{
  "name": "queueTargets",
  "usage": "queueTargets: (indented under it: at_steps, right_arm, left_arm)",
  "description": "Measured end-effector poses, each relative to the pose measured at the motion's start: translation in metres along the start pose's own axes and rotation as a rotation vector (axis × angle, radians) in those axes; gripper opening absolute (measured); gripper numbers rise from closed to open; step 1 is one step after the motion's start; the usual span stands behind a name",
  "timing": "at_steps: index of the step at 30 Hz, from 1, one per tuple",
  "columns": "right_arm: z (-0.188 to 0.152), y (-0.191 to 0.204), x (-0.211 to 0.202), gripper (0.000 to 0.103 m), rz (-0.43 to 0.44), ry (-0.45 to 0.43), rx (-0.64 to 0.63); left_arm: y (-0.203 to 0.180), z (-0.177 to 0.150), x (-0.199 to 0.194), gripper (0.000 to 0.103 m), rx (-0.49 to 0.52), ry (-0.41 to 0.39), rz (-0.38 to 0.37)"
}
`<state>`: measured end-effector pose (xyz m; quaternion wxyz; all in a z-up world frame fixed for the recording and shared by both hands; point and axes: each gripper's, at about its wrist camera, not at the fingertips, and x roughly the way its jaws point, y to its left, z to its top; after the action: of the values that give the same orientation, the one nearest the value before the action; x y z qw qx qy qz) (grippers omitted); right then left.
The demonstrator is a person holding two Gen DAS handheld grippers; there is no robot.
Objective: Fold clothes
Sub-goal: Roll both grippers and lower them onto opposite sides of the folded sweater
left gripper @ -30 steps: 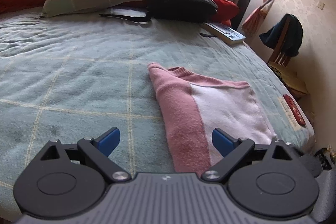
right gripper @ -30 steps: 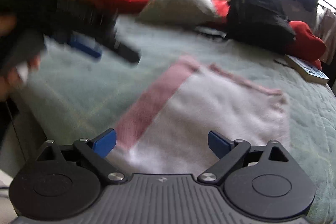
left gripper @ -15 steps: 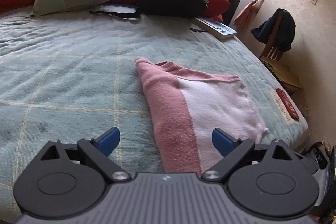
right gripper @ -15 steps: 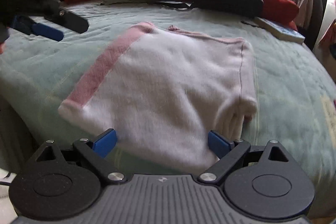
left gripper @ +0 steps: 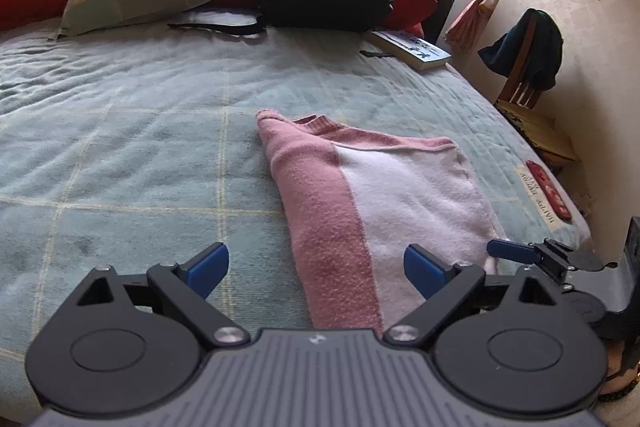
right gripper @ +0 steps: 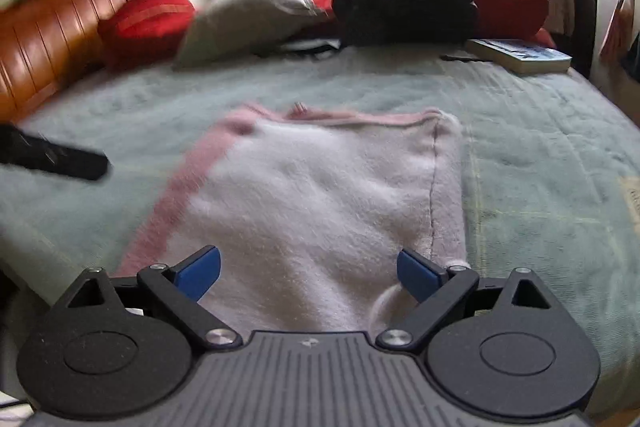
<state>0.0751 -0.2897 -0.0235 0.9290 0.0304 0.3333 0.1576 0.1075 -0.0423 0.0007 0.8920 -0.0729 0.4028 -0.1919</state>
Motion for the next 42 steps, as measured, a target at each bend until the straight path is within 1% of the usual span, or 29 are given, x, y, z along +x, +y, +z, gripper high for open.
queueTargets:
  at_steps: [6, 15, 20, 24, 27, 29, 30, 33, 35, 38, 40, 42]
  right_arm:
    - [0.006, -0.005, 0.007, 0.098, -0.001, 0.0, 0.004]
    - [0.013, -0.012, 0.017, 0.098, -0.006, 0.008, 0.015]
    - [0.016, -0.011, 0.012, 0.098, -0.003, -0.013, 0.022]
    - [0.02, -0.015, 0.012, 0.098, 0.006, -0.035, 0.052]
    - [0.022, -0.031, 0.005, 0.099, 0.03, -0.053, 0.112]
    - [0.022, -0.044, 0.0, 0.101, 0.052, -0.066, 0.163]
    - [0.022, -0.055, -0.003, 0.103, 0.078, -0.072, 0.214]
    - [0.019, -0.094, -0.009, 0.103, 0.17, -0.074, 0.377]
    - [0.016, -0.117, -0.005, 0.103, 0.216, -0.052, 0.467]
    - [0.009, -0.145, 0.011, 0.103, 0.296, 0.011, 0.586]
    - [0.004, -0.16, 0.028, 0.103, 0.364, 0.063, 0.664]
    - [0.002, -0.169, 0.045, 0.103, 0.387, 0.111, 0.712]
  left_arm:
    - [-0.011, 0.004, 0.003, 0.094, 0.028, 0.002, -0.028]
    - [-0.013, 0.006, 0.01, 0.094, 0.034, 0.028, -0.002]
    - [-0.02, 0.007, 0.015, 0.094, 0.049, 0.042, -0.032]
    - [-0.024, 0.008, 0.019, 0.094, 0.054, 0.047, -0.065]
    - [-0.022, 0.009, 0.02, 0.094, 0.052, 0.041, -0.073]
    - [-0.018, 0.01, 0.021, 0.094, 0.031, 0.026, -0.099]
    - [-0.013, 0.01, 0.022, 0.094, 0.013, 0.022, -0.118]
    - [0.002, 0.013, 0.031, 0.094, -0.053, 0.029, -0.182]
    - [0.014, 0.013, 0.04, 0.094, -0.109, 0.047, -0.207]
    - [0.033, 0.013, 0.053, 0.094, -0.197, 0.079, -0.24]
    - [0.046, 0.011, 0.065, 0.094, -0.26, 0.12, -0.279]
    - [0.058, 0.008, 0.077, 0.094, -0.323, 0.162, -0.323]
